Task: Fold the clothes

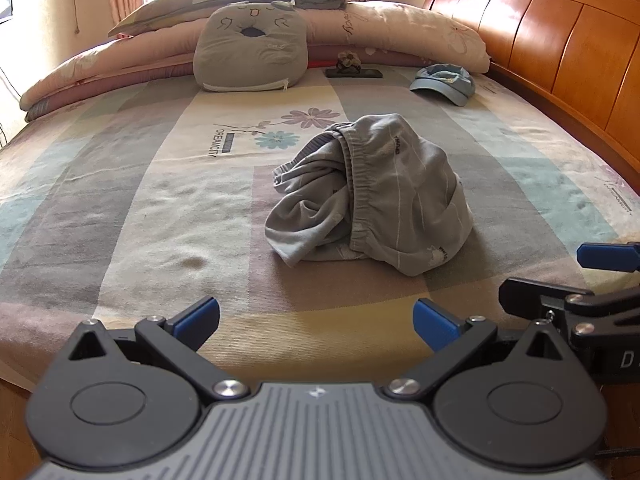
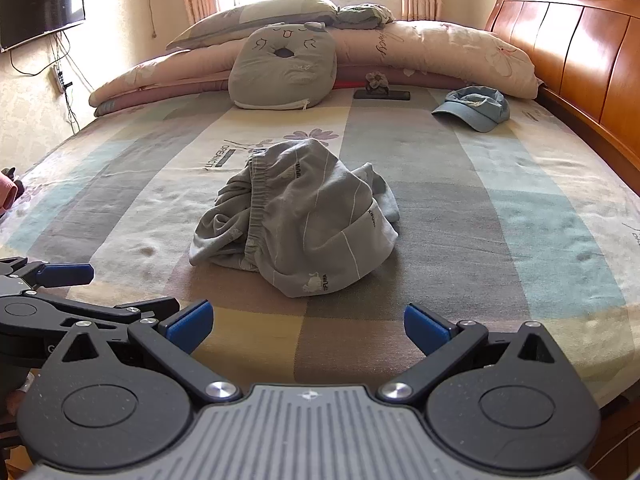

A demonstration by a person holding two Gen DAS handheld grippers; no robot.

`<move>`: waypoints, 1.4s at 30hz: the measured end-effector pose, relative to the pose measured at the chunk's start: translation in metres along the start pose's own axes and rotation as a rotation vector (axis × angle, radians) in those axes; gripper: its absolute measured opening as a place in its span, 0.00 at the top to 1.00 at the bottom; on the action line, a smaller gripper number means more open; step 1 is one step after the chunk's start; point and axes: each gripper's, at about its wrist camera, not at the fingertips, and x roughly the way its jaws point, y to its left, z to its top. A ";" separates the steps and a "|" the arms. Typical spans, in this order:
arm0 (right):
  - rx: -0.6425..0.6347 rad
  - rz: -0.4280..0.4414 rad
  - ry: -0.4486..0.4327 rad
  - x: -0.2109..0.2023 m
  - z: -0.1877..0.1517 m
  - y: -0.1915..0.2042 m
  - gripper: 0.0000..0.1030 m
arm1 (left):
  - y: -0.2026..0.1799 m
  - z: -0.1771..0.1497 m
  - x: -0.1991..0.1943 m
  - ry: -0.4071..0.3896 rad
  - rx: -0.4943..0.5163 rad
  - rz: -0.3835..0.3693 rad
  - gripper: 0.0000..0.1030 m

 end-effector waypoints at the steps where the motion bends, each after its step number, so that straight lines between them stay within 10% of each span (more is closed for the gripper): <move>1: 0.000 0.000 -0.001 0.000 0.000 0.000 0.00 | 0.000 0.000 0.000 -0.001 0.000 0.000 0.01; 42: -0.013 -0.027 0.000 0.007 0.004 0.006 0.00 | 0.006 0.006 0.014 0.003 0.032 -0.061 0.01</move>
